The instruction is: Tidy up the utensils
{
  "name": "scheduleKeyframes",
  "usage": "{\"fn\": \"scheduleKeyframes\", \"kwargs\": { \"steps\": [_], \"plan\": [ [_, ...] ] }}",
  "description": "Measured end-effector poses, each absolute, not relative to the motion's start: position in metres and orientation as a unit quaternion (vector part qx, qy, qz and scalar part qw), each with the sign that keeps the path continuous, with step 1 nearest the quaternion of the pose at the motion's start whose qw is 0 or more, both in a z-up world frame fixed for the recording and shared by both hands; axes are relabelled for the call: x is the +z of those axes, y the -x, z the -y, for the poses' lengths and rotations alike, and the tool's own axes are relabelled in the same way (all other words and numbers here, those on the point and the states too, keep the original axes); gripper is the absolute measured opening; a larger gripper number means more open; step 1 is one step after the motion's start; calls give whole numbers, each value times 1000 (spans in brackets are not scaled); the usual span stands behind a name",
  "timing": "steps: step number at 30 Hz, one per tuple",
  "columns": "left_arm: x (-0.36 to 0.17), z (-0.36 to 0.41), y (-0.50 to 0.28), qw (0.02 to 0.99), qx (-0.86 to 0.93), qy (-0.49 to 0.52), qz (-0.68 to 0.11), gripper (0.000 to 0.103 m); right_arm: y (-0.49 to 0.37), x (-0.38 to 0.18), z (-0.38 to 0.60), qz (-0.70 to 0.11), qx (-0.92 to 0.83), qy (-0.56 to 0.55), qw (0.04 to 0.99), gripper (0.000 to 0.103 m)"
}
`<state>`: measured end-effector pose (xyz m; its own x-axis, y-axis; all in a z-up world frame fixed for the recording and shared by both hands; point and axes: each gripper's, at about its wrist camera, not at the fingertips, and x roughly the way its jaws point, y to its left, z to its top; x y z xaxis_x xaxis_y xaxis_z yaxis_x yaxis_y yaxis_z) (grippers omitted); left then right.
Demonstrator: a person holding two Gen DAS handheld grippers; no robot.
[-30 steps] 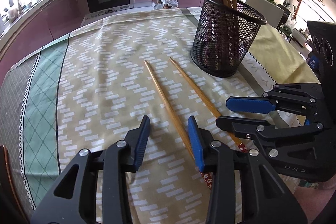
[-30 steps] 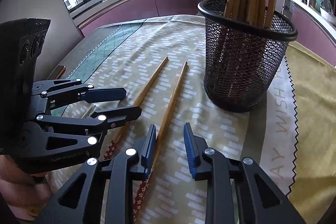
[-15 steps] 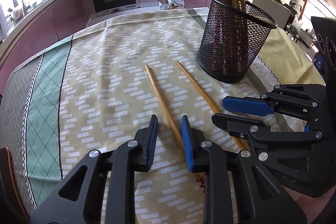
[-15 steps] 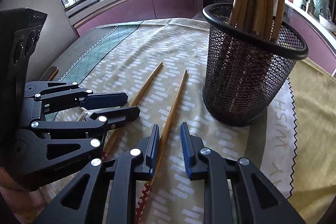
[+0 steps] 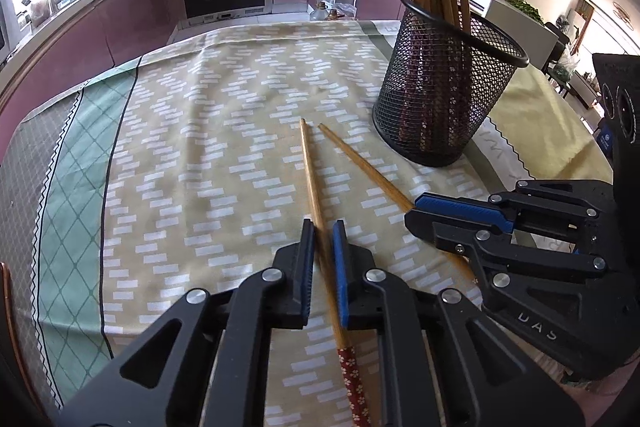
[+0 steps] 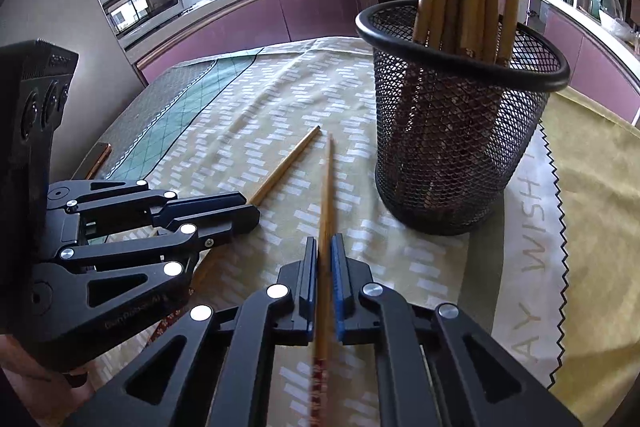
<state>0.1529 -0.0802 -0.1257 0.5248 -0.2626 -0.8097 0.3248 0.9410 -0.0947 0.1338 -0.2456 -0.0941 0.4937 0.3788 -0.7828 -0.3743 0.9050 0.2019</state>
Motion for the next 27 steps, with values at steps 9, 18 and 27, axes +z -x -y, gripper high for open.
{"fn": "scheduleKeyframes", "kwargs": {
  "steps": [9,18,27],
  "plan": [
    [-124,77,-152,872,-169,-18,-458,8,-131,-90,249,-452,226,-18,863,6],
    [-115,74,-142,875,-174,-8,-451,8,-123,-79,255,-437,240,-23,867,6],
    [-100,70,-132,883,-180,-4,-434,8,-114,-62,263,-416,253,-29,873,6]
  ]
}}
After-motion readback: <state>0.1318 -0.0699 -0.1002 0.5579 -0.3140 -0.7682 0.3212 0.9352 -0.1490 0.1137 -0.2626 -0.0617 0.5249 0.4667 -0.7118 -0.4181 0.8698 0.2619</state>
